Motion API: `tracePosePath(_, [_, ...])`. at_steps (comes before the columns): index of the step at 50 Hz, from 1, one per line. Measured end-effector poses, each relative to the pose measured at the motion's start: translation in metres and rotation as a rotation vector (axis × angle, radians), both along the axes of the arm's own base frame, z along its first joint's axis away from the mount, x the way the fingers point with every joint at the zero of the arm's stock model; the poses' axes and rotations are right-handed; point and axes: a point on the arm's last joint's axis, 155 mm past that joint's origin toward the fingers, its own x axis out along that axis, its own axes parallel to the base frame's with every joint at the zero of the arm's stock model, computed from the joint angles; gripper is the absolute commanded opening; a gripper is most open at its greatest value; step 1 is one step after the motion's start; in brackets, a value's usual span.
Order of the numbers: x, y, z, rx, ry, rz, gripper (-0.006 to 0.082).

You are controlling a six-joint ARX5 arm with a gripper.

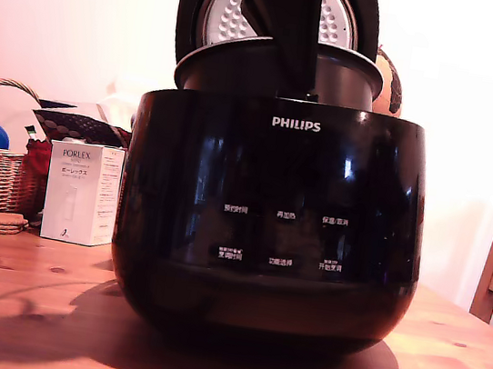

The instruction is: Place the pot you are holding inside the rice cooker

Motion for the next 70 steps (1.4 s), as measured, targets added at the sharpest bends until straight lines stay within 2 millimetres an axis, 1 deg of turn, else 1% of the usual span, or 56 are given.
tracePosePath(4, [0.000, -0.001, -0.001, -0.002, 0.005, 0.008, -0.0001])
tracePosePath(11, [0.000, -0.003, -0.002, -0.006, 0.030, 0.047, 0.0105])
tracePosePath(14, [-0.002, -0.004, -0.006, -0.004, 0.058, 0.074, 0.0137])
tracePosePath(21, [-0.004, -0.005, -0.013, 0.015, 0.079, 0.080, 0.0149])
tracePosePath(27, [-0.004, -0.005, -0.014, 0.015, 0.088, 0.093, 0.0156])
tracePosePath(31, [-0.004, -0.005, -0.014, 0.015, 0.089, 0.097, 0.0204])
tracePosePath(34, [-0.003, -0.005, -0.014, 0.014, 0.087, 0.100, 0.0224])
tracePosePath(57, [-0.003, -0.004, -0.011, -0.010, 0.140, 0.166, 0.0223])
tracePosePath(64, [-0.004, -0.002, -0.002, -0.026, 0.125, 0.167, 0.0213])
tracePosePath(66, [-0.004, -0.001, 0.003, -0.035, 0.118, 0.176, 0.0186])
tracePosePath(70, [-0.004, 0.003, 0.016, -0.057, 0.090, 0.180, 0.0062])
